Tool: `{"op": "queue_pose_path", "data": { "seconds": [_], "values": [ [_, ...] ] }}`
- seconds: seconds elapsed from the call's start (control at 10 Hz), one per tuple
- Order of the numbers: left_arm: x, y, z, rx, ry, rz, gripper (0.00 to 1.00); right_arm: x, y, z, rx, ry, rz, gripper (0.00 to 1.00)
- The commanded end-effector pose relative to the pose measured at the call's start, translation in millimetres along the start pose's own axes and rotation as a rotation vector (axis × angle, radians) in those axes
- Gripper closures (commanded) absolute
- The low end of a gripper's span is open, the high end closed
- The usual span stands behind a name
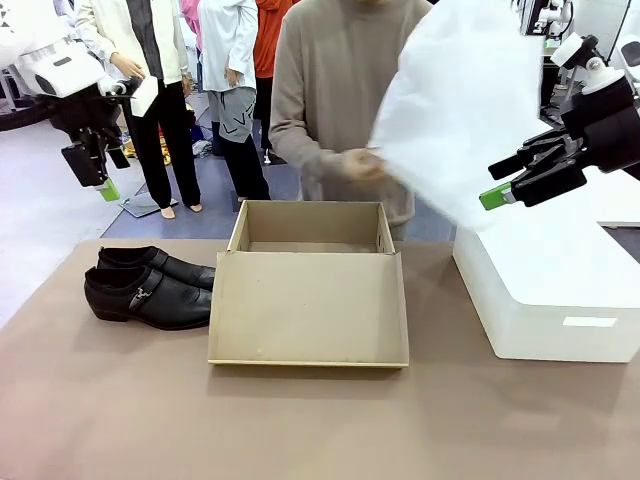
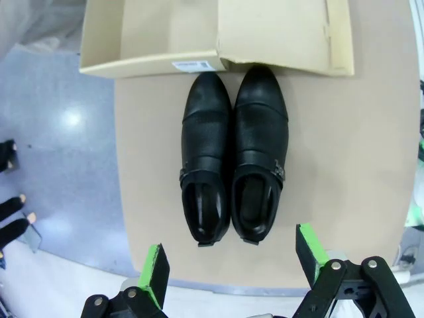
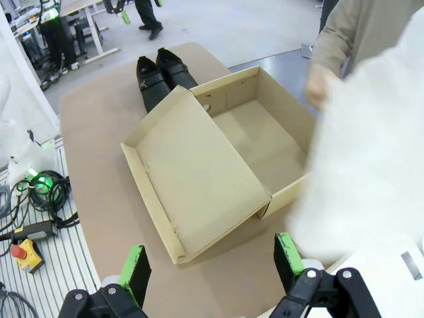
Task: Pack the shoes into the box.
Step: Place one shoe of the Shoes into the Shoes Box.
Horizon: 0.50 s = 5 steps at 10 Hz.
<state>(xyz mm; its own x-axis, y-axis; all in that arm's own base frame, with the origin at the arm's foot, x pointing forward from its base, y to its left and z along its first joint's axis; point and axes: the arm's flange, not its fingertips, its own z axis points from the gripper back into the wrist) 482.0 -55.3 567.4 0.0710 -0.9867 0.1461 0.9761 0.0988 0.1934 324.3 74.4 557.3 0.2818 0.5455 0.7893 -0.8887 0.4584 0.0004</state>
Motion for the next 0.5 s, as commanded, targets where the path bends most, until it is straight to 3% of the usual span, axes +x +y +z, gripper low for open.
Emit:
{"op": "queue_pose_path", "data": {
  "seconds": [0.0, 0.4],
  "values": [
    [-2.8, 11.8, -0.7, -0.041, 0.026, -0.027, 0.00, 0.3, -3.3, -1.5, 0.016, -0.021, 0.023, 0.00],
    [-0.8, 5.6, -6.1, -0.017, 0.011, -0.001, 0.00, 0.3, -3.3, -1.5, 0.016, -0.021, 0.023, 0.00]
  ]
}}
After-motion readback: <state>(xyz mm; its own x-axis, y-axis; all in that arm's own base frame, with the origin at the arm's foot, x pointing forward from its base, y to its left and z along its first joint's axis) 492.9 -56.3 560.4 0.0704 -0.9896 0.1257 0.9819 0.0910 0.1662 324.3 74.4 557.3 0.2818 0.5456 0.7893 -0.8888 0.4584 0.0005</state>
